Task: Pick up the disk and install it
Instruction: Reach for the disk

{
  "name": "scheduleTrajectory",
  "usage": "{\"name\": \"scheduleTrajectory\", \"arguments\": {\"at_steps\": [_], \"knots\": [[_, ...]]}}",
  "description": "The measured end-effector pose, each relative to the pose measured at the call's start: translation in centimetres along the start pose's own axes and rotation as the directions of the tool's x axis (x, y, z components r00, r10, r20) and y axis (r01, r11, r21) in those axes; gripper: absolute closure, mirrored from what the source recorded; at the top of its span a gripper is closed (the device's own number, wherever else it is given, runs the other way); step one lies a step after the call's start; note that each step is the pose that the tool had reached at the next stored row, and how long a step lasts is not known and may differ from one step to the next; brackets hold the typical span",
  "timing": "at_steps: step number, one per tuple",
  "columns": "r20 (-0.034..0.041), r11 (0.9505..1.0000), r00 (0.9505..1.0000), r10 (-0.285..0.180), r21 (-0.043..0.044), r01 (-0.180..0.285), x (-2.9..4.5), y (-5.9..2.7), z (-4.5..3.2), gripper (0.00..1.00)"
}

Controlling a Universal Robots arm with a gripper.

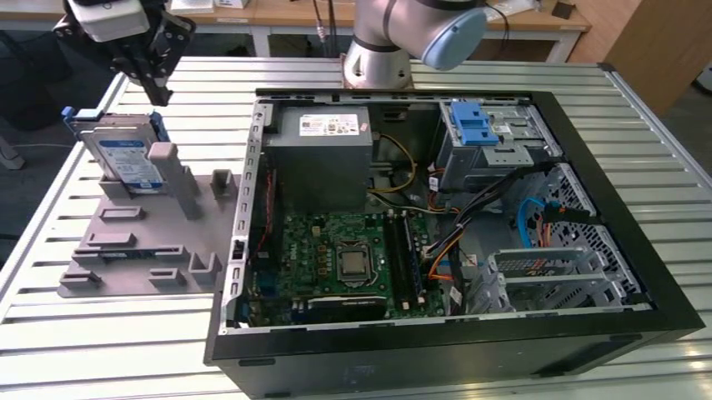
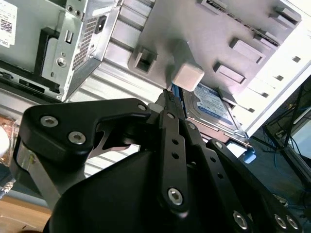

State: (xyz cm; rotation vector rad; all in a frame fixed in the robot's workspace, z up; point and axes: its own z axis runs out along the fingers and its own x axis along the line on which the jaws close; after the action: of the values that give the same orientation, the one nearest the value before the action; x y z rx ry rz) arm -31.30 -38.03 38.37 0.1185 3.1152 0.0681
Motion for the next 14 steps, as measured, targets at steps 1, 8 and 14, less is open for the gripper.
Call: {"name": "scheduleTrajectory", "arguments": {"at_steps": [1,8,14], "knots": [[-0.0004,1.0,1.0,0.0,-0.0001,0.0,0.29,0.01,0.0,0.89],[-0.0224,1.0,0.9997,0.001,0.0015,-0.001,1.61,0.41,0.13,0.89],[-0.0394,1.0,0.9992,0.002,0.003,-0.002,2.86,1.19,0.38,0.89]]}}
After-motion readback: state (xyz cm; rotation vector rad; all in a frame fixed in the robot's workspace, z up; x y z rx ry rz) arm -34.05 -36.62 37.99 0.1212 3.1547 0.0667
